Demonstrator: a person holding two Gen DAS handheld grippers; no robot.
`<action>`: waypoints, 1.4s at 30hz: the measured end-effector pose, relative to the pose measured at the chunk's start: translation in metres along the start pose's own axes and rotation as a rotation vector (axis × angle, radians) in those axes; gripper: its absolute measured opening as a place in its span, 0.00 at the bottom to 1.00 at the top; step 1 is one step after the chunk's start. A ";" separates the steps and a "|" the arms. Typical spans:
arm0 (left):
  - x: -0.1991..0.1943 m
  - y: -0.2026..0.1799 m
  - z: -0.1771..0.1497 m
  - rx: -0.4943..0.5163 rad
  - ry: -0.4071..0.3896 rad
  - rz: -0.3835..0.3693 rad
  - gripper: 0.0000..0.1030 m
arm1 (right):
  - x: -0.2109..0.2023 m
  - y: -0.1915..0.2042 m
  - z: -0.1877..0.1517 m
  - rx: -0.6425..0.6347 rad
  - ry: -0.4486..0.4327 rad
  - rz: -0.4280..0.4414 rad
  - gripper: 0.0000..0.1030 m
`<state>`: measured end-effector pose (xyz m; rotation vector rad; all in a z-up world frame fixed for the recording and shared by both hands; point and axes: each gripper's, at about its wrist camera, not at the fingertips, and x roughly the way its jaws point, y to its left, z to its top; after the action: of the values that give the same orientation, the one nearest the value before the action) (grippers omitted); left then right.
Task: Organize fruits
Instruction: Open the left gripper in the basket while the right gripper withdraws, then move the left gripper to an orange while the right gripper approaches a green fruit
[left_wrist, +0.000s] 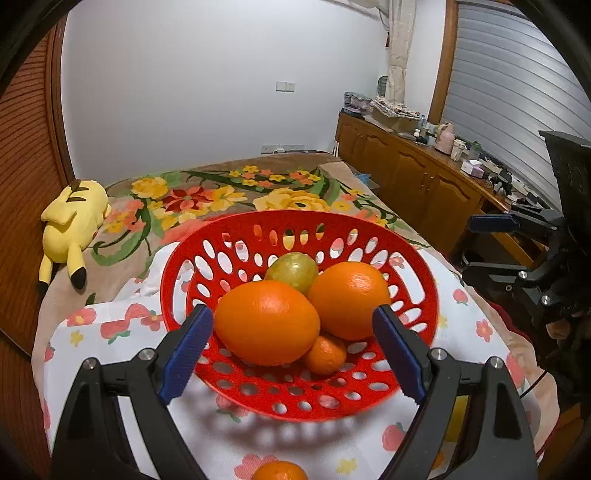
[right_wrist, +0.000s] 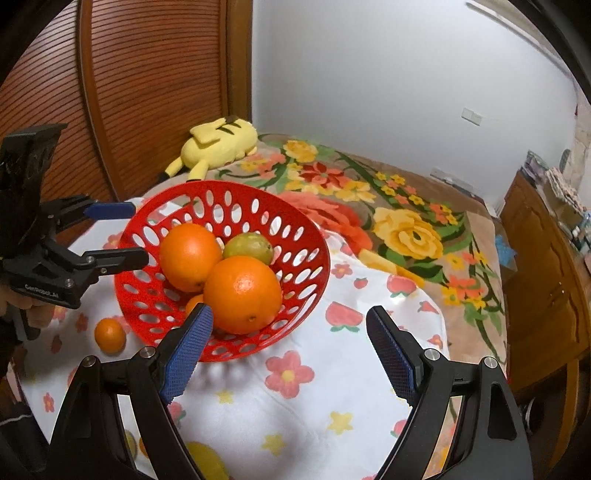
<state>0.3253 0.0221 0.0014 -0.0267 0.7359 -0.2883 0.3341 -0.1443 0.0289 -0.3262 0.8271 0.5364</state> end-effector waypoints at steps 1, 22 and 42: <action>-0.005 -0.002 -0.001 0.003 -0.005 -0.002 0.86 | -0.002 0.001 0.000 0.003 -0.003 -0.001 0.84; -0.106 -0.031 -0.059 0.036 -0.115 -0.005 0.86 | -0.085 0.052 -0.064 0.109 -0.139 -0.017 0.85; -0.124 -0.060 -0.153 0.023 -0.131 0.006 0.86 | -0.096 0.095 -0.184 0.237 -0.192 0.006 0.83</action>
<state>0.1215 0.0094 -0.0232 -0.0210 0.6028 -0.2869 0.1149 -0.1848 -0.0215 -0.0535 0.6964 0.4617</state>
